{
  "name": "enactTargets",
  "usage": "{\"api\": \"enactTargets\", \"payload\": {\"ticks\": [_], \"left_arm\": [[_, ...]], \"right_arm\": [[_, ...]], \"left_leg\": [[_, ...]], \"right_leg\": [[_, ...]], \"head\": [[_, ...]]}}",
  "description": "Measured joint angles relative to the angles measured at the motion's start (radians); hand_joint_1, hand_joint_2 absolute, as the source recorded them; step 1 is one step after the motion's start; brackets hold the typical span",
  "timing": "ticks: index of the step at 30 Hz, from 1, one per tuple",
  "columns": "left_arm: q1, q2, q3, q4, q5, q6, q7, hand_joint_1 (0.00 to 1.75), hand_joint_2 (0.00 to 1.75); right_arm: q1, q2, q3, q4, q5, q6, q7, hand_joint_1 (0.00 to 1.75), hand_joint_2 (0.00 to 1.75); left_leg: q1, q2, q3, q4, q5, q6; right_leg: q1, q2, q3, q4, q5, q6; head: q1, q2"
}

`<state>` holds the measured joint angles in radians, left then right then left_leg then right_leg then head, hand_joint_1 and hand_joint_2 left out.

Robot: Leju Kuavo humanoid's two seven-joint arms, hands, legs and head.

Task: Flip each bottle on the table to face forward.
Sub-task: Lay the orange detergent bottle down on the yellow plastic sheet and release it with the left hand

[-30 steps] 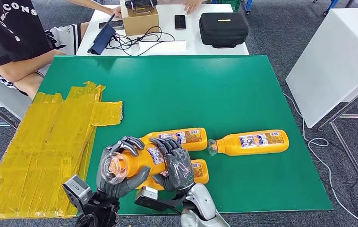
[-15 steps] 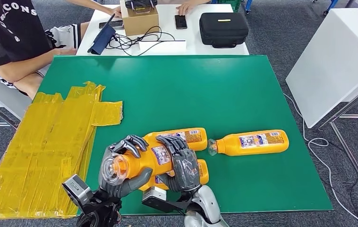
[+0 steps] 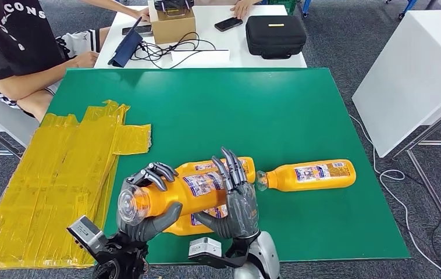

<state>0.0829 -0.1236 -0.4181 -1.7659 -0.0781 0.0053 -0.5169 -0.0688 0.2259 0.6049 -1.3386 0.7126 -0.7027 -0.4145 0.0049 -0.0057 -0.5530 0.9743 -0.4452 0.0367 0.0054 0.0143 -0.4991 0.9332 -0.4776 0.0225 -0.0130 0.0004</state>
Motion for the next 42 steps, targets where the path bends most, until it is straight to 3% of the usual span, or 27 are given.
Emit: {"api": "enactTargets", "payload": {"ticks": [14, 42], "left_arm": [[0.011, 0.007, 0.027, -0.022, 0.002, 0.035, -0.01, 1.75, 1.75], [0.017, 0.011, 0.042, -0.022, 0.002, 0.035, -0.01, 1.75, 1.75]], "right_arm": [[0.028, -0.012, -0.014, -0.099, -0.017, 0.0, -0.01, 0.0, 1.75], [0.028, -0.013, -0.024, -0.115, -0.017, 0.0, -0.01, 0.0, 1.75]], "left_leg": [[0.0, 0.0, 0.0, 0.0, 0.0, 0.0], [0.0, 0.0, 0.0, 0.0, 0.0, 0.0]], "right_leg": [[0.0, 0.0, 0.0, 0.0, 0.0, 0.0], [0.0, 0.0, 0.0, 0.0, 0.0, 0.0]], "head": [[0.0, 0.0], [0.0, 0.0]]}}
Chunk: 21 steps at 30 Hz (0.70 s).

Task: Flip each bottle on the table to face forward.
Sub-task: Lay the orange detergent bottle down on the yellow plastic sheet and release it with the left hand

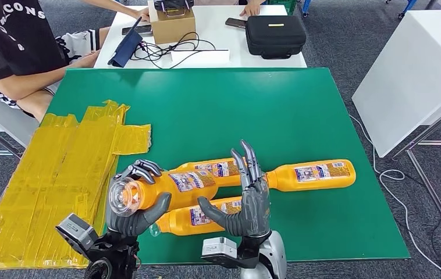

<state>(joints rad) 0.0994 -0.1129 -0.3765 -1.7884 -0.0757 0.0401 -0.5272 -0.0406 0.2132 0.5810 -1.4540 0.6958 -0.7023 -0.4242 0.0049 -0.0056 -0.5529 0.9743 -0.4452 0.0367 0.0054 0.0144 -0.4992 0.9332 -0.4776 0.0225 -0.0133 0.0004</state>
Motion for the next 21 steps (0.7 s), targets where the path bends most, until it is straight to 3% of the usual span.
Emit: {"api": "enactTargets", "payload": {"ticks": [6, 8, 10, 12, 14, 16, 21], "left_arm": [[-0.001, -0.001, 0.003, -0.002, -0.012, 0.012, 0.001, 1.75, 1.75], [-0.021, -0.009, 0.028, -0.029, -0.108, 0.095, 0.009, 1.75, 1.75], [-0.084, -0.018, 0.116, -0.065, -0.368, 0.317, 0.031, 1.75, 1.75], [-0.155, -0.018, 0.242, -0.076, -0.768, 0.564, 0.058, 1.75, 1.75], [-0.196, -0.014, 0.34, -0.076, -1.254, 0.657, 0.073, 1.75, 1.75], [-0.217, -0.012, 0.399, -0.074, -1.56, 0.652, 0.079, 1.75, 1.75], [-0.244, -0.01, 0.48, -0.072, -1.544, 0.648, 0.087, 1.75, 1.75]], "right_arm": [[0.004, 0.001, -0.004, -0.002, 0.002, 0.0, -0.012, 0.0, 1.75], [0.043, 0.011, -0.032, -0.042, 0.0, 0.0, -0.09, 0.0, 1.75], [0.111, 0.023, -0.101, -0.125, -0.022, -0.001, -0.206, 0.0, 1.75], [0.176, 0.021, -0.166, -0.201, -0.051, -0.001, -0.256, 0.0, 1.75], [0.236, 0.015, -0.204, -0.253, -0.063, -0.001, -0.257, 0.0, 1.75], [0.27, 0.012, -0.227, -0.292, -0.064, 0.0, -0.257, 0.0, 1.75], [0.313, 0.009, -0.259, -0.347, -0.066, 0.0, -0.258, 0.0, 1.75]], "left_leg": [[0.0, 0.0, 0.0, 0.0, 0.0, 0.0], [0.0, -0.002, -0.001, 0.0, 0.001, 0.0], [0.0, -0.005, -0.003, 0.0, 0.002, -0.002], [0.0, -0.005, -0.001, 0.0, 0.001, -0.004], [0.0, -0.005, 0.0, 0.0, 0.0, -0.005], [0.0, -0.005, -0.001, 0.0, 0.0, -0.006], [0.0, -0.002, 0.0, 0.0, 0.0, -0.006]], "right_leg": [[0.0, 0.0, -0.001, 0.0, 0.0, 0.0], [0.0, -0.002, -0.002, 0.0, 0.0, 0.0], [0.0, -0.004, -0.003, 0.001, 0.0, 0.0], [0.0, -0.003, -0.002, 0.002, 0.0, -0.001], [0.0, -0.003, 0.0, 0.002, -0.002, -0.003], [0.0, -0.004, -0.001, 0.002, -0.002, -0.004], [0.0, -0.001, -0.002, 0.002, -0.002, -0.004]], "head": [[0.0, 0.0], [0.0, 0.0], [0.001, 0.0], [0.0, 0.0], [-0.002, 0.0], [-0.001, 0.0], [0.0, 0.0]]}}
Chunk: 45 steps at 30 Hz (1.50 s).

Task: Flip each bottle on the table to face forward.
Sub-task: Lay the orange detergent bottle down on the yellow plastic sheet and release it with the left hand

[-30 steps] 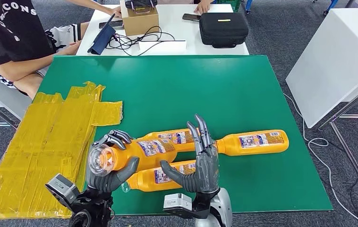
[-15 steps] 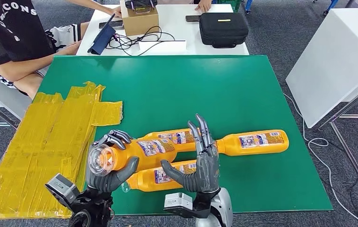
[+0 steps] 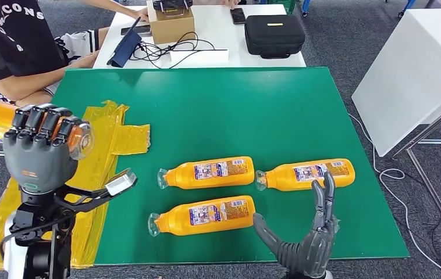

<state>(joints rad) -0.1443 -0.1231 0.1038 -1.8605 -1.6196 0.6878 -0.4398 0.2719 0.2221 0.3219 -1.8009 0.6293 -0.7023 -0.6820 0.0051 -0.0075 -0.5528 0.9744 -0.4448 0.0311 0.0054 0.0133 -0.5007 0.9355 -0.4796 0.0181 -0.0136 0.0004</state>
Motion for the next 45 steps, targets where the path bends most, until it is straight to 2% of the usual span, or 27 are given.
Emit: {"api": "enactTargets", "payload": {"ticks": [7, 14, 19, 21, 22, 23, 25, 27, 28, 29, 30, 33, 35, 39, 45], "left_arm": [[-0.006, 0.0, 0.029, 0.0, 0.048, 0.0, -0.002, 1.75, 1.75], [0.0, -0.015, 0.055, 0.003, 0.049, 0.0, -0.051, 1.75, 1.75], [-0.002, -0.013, 0.071, 0.029, 0.049, -0.001, -0.03, 1.75, 1.75], [-0.004, 0.006, 0.07, 0.046, 0.049, -0.028, 0.011, 1.75, 1.75], [-0.011, 0.033, 0.057, 0.057, 0.049, -0.07, 0.075, 1.75, 1.75], [-0.026, 0.072, 0.03, 0.071, 0.048, -0.13, 0.177, 1.75, 1.75], [-0.069, 0.159, -0.081, 0.111, 0.049, -0.261, 0.503, 1.75, 1.75], [-0.096, 0.207, -0.218, 0.158, 0.053, -0.338, 0.824, 1.75, 1.75], [-0.099, 0.214, -0.274, 0.182, 0.056, -0.358, 0.924, 1.75, 1.75], [-0.1, 0.218, -0.316, 0.209, 0.06, -0.374, 0.971, 1.75, 1.75], [-0.102, 0.219, -0.341, 0.24, 0.063, -0.388, 0.963, 1.75, 1.75], [-0.115, 0.215, -0.362, 0.346, 0.059, -0.417, 0.772, 1.75, 1.75], [-0.119, 0.209, -0.366, 0.415, 0.053, -0.427, 0.7, 1.75, 1.75], [-0.12, 0.188, -0.368, 0.53, 0.05, -0.429, 0.685, 1.75, 1.75], [-0.122, 0.174, -0.368, 0.608, 0.05, -0.431, 0.684, 1.75, 1.75]], "right_arm": [[0.013, 0.0, -0.018, -0.025, 0.002, 0.0, 0.0, 0.0, 1.75], [0.01, 0.009, -0.024, -0.027, 0.017, 0.001, 0.0, 0.0, 1.75], [0.01, 0.009, -0.028, -0.027, 0.012, 0.001, 0.0, 0.0, 1.75], [0.011, 0.009, -0.031, -0.027, 0.014, 0.001, 0.0, 0.0, 1.75], [0.011, 0.009, -0.031, -0.026, 0.016, 0.001, 0.0, 0.0, 1.75], [0.011, 0.01, -0.032, -0.026, 0.02, 0.001, 0.0, 0.0, 1.75], [0.012, 0.012, -0.034, -0.024, 0.029, 0.001, 0.0, 0.0, 1.75], [0.012, 0.014, -0.034, -0.022, 0.032, 0.002, 0.0, 0.0, 1.75], [0.011, 0.015, -0.035, -0.02, 0.032, 0.002, 0.0, 0.0, 1.75], [0.011, 0.015, -0.035, -0.019, 0.03, 0.002, 0.0, 0.0, 1.75], [0.011, 0.014, -0.035, -0.017, 0.028, 0.002, 0.0, 0.0, 1.75], [0.008, 0.014, -0.034, -0.008, 0.021, 0.002, 0.0, 0.0, 1.75], [0.002, 0.012, -0.031, 0.001, 0.018, 0.002, 0.0, 0.0, 1.75], [-0.013, 0.009, -0.024, 0.021, 0.014, 0.003, 0.0, 0.0, 1.75], [-0.024, 0.008, -0.019, 0.038, 0.012, 0.003, 0.0, 0.0, 1.75]], "left_leg": [[0.0, 0.0, 0.0, 0.0, 0.0, 0.0], [0.0, -0.001, 0.0, 0.0, 0.0, 0.0], [0.0, -0.001, 0.0, 0.0, 0.0, 0.0], [0.0, -0.001, 0.0, 0.0, 0.0, 0.0], [0.001, 0.0, 0.0, 0.0, 0.0, 0.0], [0.002, 0.0, 0.001, 0.0, 0.0, 0.0], [0.003, 0.0, 0.001, 0.0, 0.0, 0.0], [0.003, -0.002, 0.001, 0.0, 0.0, -0.001], [0.003, -0.002, 0.001, 0.0, 0.0, -0.001], [0.003, -0.001, 0.0, 0.0, 0.001, -0.001], [0.002, 0.0, 0.0, 0.0, 0.001, -0.001], [0.0, 0.002, 0.0, 0.0, 0.0, -0.001], [0.0, 0.002, 0.0, 0.0, 0.0, -0.001], [0.0, 0.003, 0.0, 0.0, 0.0, -0.001], [0.0, 0.002, 0.0, 0.0, 0.0, -0.001]], "right_leg": [[0.0, 0.0, 0.0, 0.0, 0.0, 0.0], [0.0, 0.0, 0.0, 0.001, 0.0, 0.0], [0.0, 0.0, 0.0, 0.0, 0.0, 0.0], [0.0, 0.0, -0.001, 0.0, 0.0, 0.0], [0.001, 0.0, -0.004, 0.0, 0.0, 0.0], [0.001, 0.0, -0.007, 0.0, 0.0, 0.0], [0.001, 0.0, -0.008, 0.001, 0.0, -0.001], [0.002, -0.001, -0.001, 0.001, 0.0, -0.001], [0.002, -0.002, 0.001, 0.001, 0.0, -0.001], [0.002, -0.001, 0.001, 0.002, 0.0, 0.0], [0.001, 0.0, 0.0, 0.002, 0.0, 0.0], [0.0, 0.003, -0.001, 0.002, 0.0, 0.0], [0.0, 0.003, -0.001, 0.002, 0.0, 0.0], [0.0, 0.003, -0.001, 0.002, 0.0, 0.0], [0.001, 0.002, -0.001, 0.002, 0.0, 0.0]], "head": [[0.0, 0.0], [0.0, 0.0], [0.0, 0.0], [0.001, 0.0], [0.001, 0.0], [0.001, 0.0], [-0.001, 0.0], [-0.003, 0.0], [-0.003, 0.0], [-0.002, 0.0], [-0.002, 0.0], [-0.003, 0.0], [-0.003, 0.0], [-0.003, 0.0], [-0.003, 0.0]]}}
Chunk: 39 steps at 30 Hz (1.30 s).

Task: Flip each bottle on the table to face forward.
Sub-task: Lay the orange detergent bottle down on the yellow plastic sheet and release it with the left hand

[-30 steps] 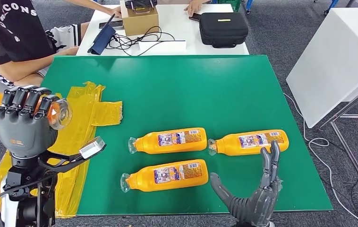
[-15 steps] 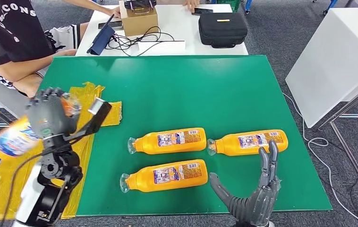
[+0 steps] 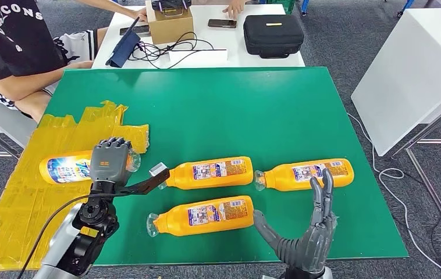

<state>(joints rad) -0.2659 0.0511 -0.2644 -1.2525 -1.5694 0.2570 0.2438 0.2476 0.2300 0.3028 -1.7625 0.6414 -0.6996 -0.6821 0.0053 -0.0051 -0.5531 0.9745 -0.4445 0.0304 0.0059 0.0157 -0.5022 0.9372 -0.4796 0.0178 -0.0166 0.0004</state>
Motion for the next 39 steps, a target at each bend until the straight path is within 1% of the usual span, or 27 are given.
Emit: {"api": "enactTargets", "payload": {"ticks": [7, 13, 14, 15, 17, 18, 19, 25, 28, 32, 36, 39], "left_arm": [[-0.019, -0.015, -0.001, 0.097, -0.001, -0.009, 0.003, 1.75, 1.75], [-0.04, -0.023, -0.001, 0.188, -0.002, -0.004, 0.021, 1.75, 1.75], [-0.042, -0.023, -0.001, 0.2, -0.002, -0.004, 0.026, 1.71, 1.75], [-0.045, -0.023, -0.001, 0.212, -0.002, -0.005, 0.032, 1.33, 1.75], [-0.05, -0.023, -0.002, 0.237, -0.002, -0.008, 0.044, 0.46, 1.75], [-0.052, -0.023, -0.002, 0.25, -0.001, -0.01, 0.051, 0.05, 1.75], [-0.054, -0.023, -0.002, 0.264, -0.001, -0.012, 0.059, 0.0, 1.75], [-0.073, -0.023, -0.002, 0.338, -0.001, 0.002, 0.103, 0.0, 1.75], [-0.08, -0.023, -0.002, 0.357, -0.002, 0.006, 0.109, 0.0, 1.75], [-0.089, -0.024, 0.006, 0.386, -0.001, 0.014, 0.093, 0.0, 1.75], [-0.087, -0.033, 0.038, 0.392, -0.002, 0.039, 0.058, 0.0, 1.75], [-0.085, -0.037, 0.049, 0.392, -0.002, 0.056, 0.058, 0.0, 1.75]], "right_arm": [[-0.018, -0.009, 0.006, 0.016, -0.006, 0.0, 0.005, 0.0, 1.75], [-0.039, -0.025, 0.021, 0.033, -0.015, 0.0, 0.018, 0.0, 1.75], [-0.043, -0.028, 0.024, 0.036, -0.017, 0.0, 0.021, 0.0, 1.75], [-0.046, -0.031, 0.027, 0.039, -0.02, 0.0, 0.023, 0.0, 1.75], [-0.053, -0.037, 0.031, 0.045, -0.024, 0.0, 0.027, 0.0, 1.75], [-0.057, -0.04, 0.032, 0.048, -0.025, 0.0, 0.03, 0.0, 1.75], [-0.06, -0.043, 0.033, 0.051, -0.026, 0.0, 0.033, 0.0, 1.75], [-0.069, -0.056, 0.046, 0.06, -0.021, 0.0, 0.054, 0.0, 1.75], [-0.071, -0.06, 0.049, 0.061, -0.02, 0.0, 0.06, 0.0, 1.75], [-0.076, -0.067, 0.053, 0.067, -0.022, 0.0, 0.064, 0.0, 1.75], [-0.076, -0.068, 0.055, 0.069, -0.02, 0.0, 0.064, 0.0, 1.75], [-0.076, -0.068, 0.055, 0.07, -0.018, 0.0, 0.065, 0.0, 1.75]], "left_leg": [[0.0, 0.0, 0.0, 0.0, 0.0, 0.0], [0.0, 0.0, 0.0, 0.0, 0.0, 0.0], [0.0, 0.0, 0.0, 0.0, 0.0, 0.0], [0.0, 0.0, 0.0, 0.0, 0.0, 0.0], [0.0, 0.0, 0.0, 0.0, 0.0, 0.0], [0.0, 0.0, 0.0, 0.0, 0.0, 0.0], [0.0, 0.0, 0.0, 0.0, 0.0, 0.0], [0.0, -0.002, 0.001, 0.0, 0.0, 0.0], [0.0, -0.002, 0.002, 0.0, 0.0, 0.0], [0.0, -0.002, 0.004, 0.0, 0.0, 0.0], [0.0, -0.002, 0.005, 0.0, 0.0, 0.0], [0.0, -0.002, 0.005, 0.0, 0.0, 0.0]], "right_leg": [[0.0, 0.0, 0.0, 0.0, 0.0, 0.0], [0.0, 0.0, 0.0, 0.0, 0.0, 0.0], [0.0, 0.0, 0.0, 0.0, 0.0, 0.0], [0.0, 0.0, 0.0, 0.0, 0.0, 0.0], [0.0, 0.0, 0.0, 0.0, 0.0, 0.0], [0.0, 0.0, 0.0, 0.0, 0.0, 0.0], [0.0, 0.0, 0.0, 0.0, 0.0, 0.0], [0.0, -0.001, 0.001, 0.0, 0.0, 0.0], [0.0, -0.001, 0.002, 0.0, 0.0, 0.0], [0.0, -0.001, 0.004, 0.0, 0.0, 0.0], [0.0, -0.001, 0.006, 0.0, 0.0, 0.0], [0.0, -0.001, 0.006, 0.0, 0.0, 0.0]], "head": [[0.0, 0.0], [0.0, 0.0], [0.0, 0.0], [0.0, 0.0], [0.0, 0.0], [0.0, 0.0], [0.0, 0.0], [0.0, 0.0], [0.0, 0.0], [0.0, 0.0], [0.0, 0.0], [0.0, 0.0]]}}
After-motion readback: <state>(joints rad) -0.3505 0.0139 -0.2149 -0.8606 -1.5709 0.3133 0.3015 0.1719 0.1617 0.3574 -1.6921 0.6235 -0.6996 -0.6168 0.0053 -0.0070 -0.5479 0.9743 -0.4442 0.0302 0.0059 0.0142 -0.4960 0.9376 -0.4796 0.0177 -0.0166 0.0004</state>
